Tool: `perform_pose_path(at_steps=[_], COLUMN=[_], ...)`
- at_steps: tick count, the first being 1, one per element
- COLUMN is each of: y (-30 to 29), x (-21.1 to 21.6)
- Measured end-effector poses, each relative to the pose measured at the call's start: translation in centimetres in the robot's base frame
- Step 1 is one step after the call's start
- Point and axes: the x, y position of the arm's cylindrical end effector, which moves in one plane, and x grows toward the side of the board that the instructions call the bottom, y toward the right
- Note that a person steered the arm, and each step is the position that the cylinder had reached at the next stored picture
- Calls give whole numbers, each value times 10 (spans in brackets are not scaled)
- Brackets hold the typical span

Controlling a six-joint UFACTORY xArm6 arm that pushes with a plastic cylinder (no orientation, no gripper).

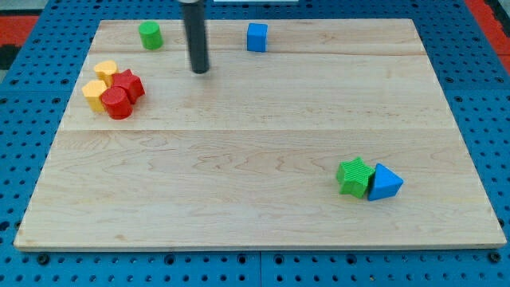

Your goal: Push green circle near to blue cube

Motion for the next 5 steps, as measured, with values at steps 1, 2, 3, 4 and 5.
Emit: perform_pose_path(at_steps=[1, 2, 3, 4, 5], y=[-70, -121, -169, -133, -41], x=[-1, -24, -56, -74, -79])
